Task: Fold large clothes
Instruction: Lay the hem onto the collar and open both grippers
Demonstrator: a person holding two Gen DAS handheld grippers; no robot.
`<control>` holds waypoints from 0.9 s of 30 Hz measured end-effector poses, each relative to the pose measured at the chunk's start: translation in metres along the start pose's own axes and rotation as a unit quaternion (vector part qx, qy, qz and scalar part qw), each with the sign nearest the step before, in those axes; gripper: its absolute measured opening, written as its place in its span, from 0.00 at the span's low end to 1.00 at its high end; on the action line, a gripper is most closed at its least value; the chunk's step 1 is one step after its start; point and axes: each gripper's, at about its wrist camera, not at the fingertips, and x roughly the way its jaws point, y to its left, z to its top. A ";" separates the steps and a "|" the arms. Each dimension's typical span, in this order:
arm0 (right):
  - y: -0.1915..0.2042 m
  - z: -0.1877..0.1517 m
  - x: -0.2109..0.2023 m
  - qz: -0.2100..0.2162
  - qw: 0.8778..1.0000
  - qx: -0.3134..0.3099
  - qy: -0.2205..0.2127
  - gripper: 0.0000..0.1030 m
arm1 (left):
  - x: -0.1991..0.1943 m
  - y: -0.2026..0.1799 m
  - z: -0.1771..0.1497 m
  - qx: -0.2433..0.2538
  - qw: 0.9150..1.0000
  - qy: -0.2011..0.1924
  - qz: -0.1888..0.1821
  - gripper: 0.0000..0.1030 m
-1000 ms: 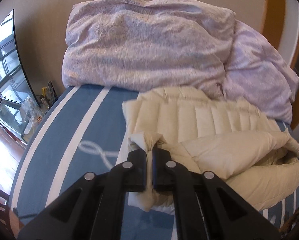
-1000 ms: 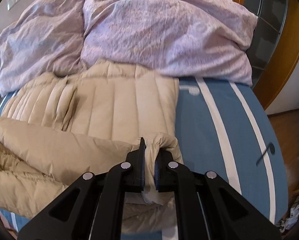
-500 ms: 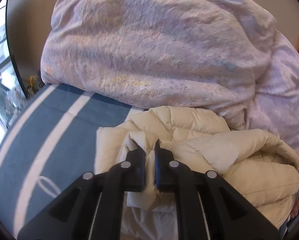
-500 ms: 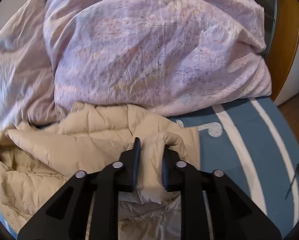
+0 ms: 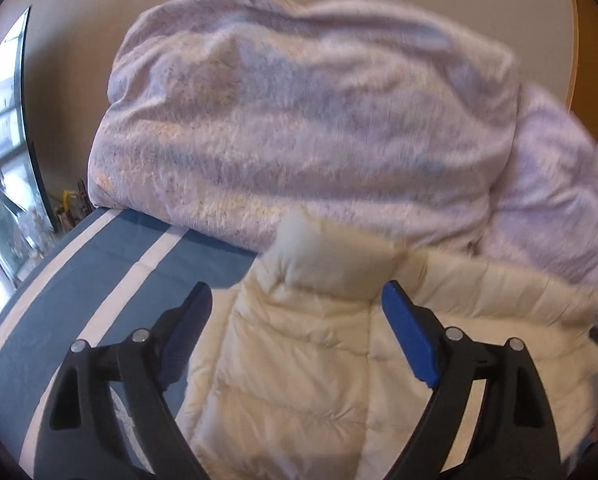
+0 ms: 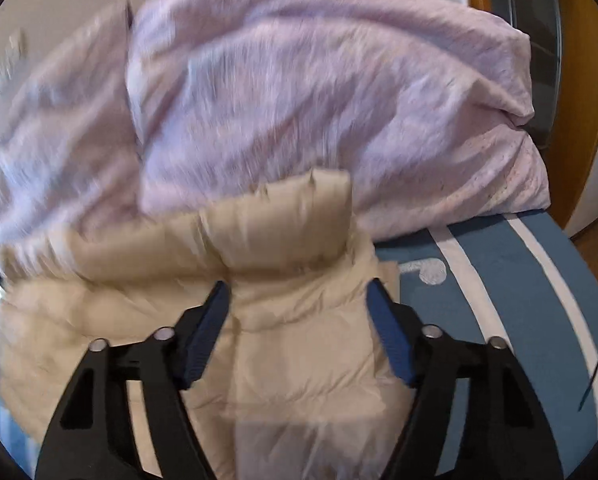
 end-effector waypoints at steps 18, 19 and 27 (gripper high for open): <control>0.005 -0.007 0.071 -0.071 0.996 -0.006 0.062 0.70 | 0.088 -0.003 -0.023 0.016 0.995 0.086 0.050 0.90; 0.006 -0.007 0.073 -0.074 0.995 -0.010 0.065 0.71 | 0.090 -0.003 -0.023 0.016 0.995 0.090 0.050 0.90; 0.011 -0.011 0.076 -0.077 0.994 -0.017 0.077 0.73 | 0.104 -0.002 -0.027 0.016 0.992 0.116 0.050 0.95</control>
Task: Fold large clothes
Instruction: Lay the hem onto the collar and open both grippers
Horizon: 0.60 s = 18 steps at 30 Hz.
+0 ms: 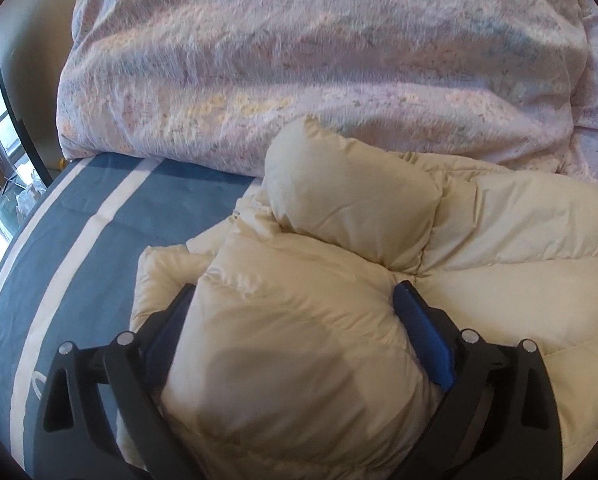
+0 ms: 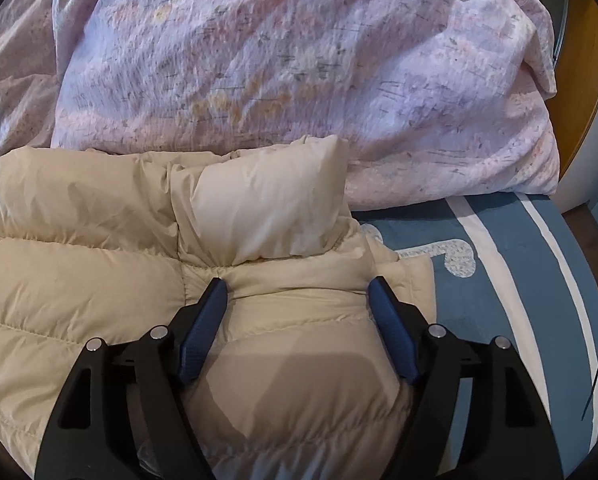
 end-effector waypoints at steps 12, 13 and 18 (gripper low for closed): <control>-0.016 0.005 0.009 0.005 1.000 0.011 0.002 0.75 | 0.013 0.001 0.001 -0.005 1.000 0.010 -0.001 0.97; -0.018 0.004 0.008 0.006 1.000 0.013 0.003 0.75 | 0.014 0.002 0.001 -0.005 1.000 0.010 -0.001 0.97; -0.026 0.006 0.009 0.009 1.000 0.022 0.004 0.76 | 0.016 -0.001 0.001 -0.007 1.000 0.011 -0.002 0.98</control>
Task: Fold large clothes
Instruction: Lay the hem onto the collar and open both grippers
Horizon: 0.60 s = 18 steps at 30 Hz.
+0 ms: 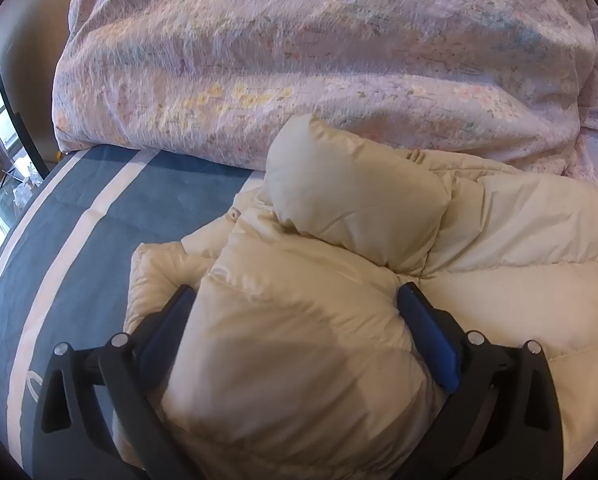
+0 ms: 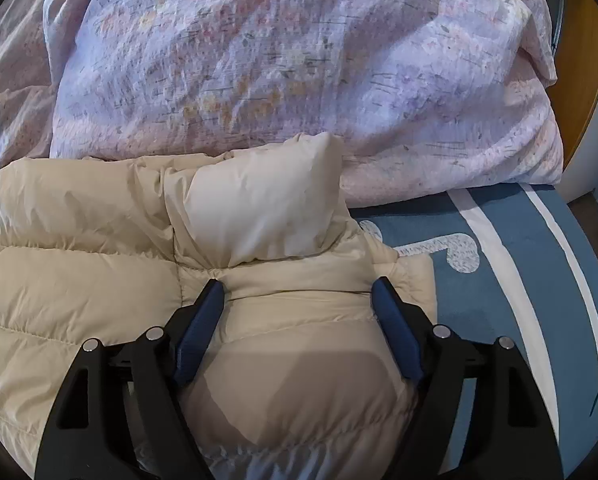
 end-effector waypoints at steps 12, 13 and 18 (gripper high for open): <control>0.001 -0.002 0.005 0.000 1.000 0.013 0.004 0.78 | 0.009 0.002 0.002 -0.005 1.000 0.000 0.000 0.98; 0.000 -0.002 0.005 0.001 1.000 0.016 0.004 0.79 | 0.009 0.003 0.002 -0.005 1.000 -0.001 0.000 0.98; -0.003 -0.001 0.001 0.008 1.000 0.019 0.011 0.80 | 0.001 0.004 -0.002 -0.007 1.000 -0.009 0.013 0.98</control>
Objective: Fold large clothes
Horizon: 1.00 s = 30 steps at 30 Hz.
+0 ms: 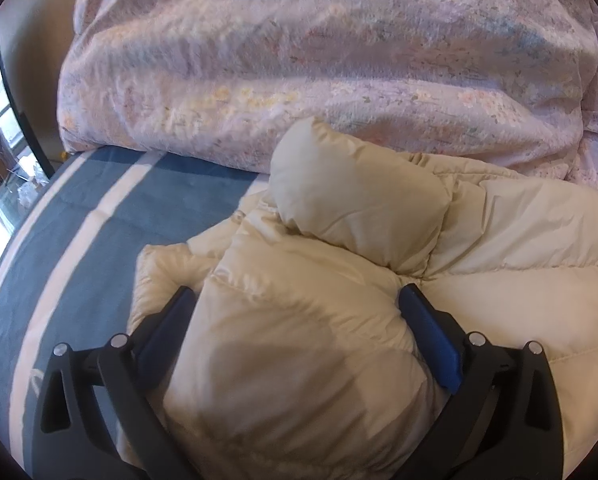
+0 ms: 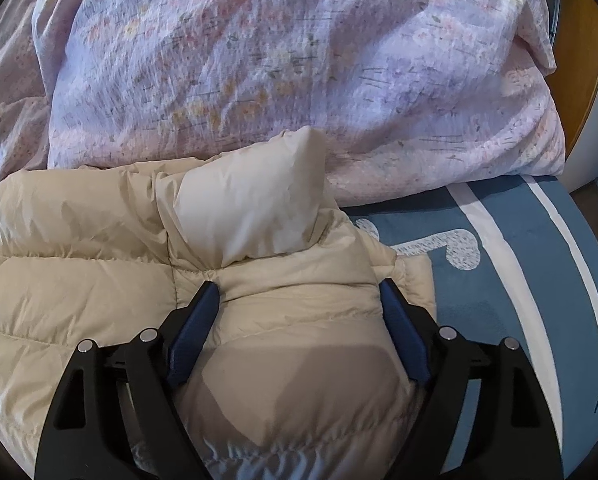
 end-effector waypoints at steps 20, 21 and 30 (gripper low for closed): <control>-0.100 -0.039 -0.039 0.164 0.976 0.104 0.102 0.77 | -0.082 0.078 -0.058 -0.065 0.995 0.032 -0.067 0.95; -0.099 -0.042 -0.040 0.174 0.973 0.104 0.107 0.75 | -0.080 0.079 -0.061 -0.067 0.994 0.038 -0.075 0.94; -0.093 -0.072 -0.050 0.233 0.957 0.127 0.118 0.42 | -0.070 0.071 -0.076 -0.098 0.984 0.052 -0.139 0.54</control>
